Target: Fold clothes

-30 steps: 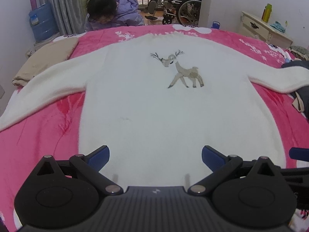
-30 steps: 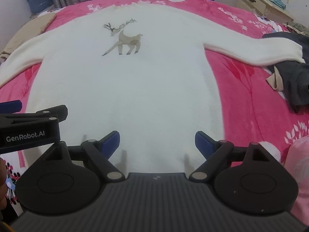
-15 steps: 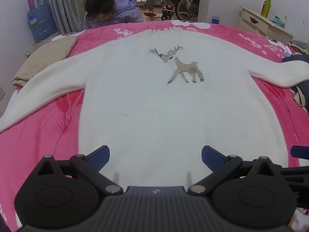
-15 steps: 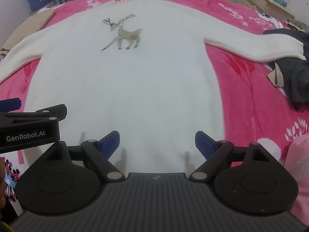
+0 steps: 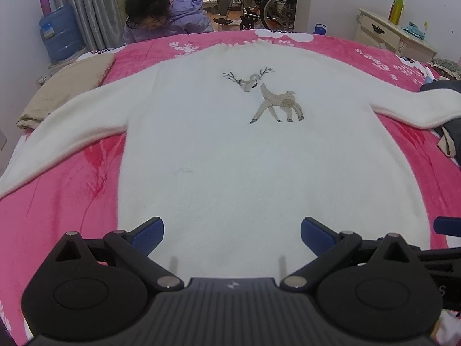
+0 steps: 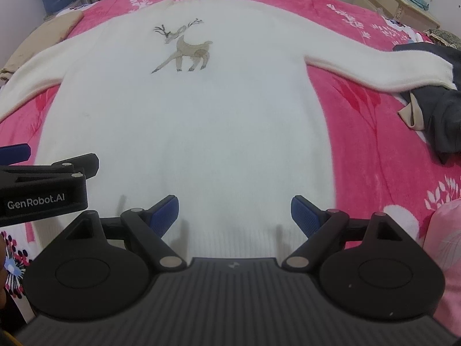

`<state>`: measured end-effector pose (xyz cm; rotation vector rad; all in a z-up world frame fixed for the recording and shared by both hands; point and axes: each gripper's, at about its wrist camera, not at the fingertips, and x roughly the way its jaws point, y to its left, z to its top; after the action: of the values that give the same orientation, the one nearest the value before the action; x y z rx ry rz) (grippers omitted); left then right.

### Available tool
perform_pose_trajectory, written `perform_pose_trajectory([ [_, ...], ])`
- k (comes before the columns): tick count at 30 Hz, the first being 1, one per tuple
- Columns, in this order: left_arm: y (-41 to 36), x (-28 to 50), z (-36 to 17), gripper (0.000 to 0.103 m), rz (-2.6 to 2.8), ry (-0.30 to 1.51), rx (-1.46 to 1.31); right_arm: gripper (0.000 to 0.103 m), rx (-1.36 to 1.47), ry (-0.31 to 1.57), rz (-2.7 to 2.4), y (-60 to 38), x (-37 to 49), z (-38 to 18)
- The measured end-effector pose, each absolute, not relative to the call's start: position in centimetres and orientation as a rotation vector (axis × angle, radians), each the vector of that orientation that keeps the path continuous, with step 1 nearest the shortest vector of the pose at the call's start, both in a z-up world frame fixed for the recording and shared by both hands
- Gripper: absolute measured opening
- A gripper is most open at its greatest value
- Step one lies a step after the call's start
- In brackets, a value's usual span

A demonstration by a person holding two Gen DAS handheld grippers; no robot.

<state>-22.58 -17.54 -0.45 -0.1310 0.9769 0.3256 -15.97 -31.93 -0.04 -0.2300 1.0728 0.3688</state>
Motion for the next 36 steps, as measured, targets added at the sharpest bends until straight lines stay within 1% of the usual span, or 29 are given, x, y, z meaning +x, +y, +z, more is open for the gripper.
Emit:
perform_pose_trajectory([
  [36,-17.32,-22.73,-0.45,0.102,0.322,0.987,-0.127,0.085,-0.245,1.094,0.356,-32.22,-15.77,-0.65],
])
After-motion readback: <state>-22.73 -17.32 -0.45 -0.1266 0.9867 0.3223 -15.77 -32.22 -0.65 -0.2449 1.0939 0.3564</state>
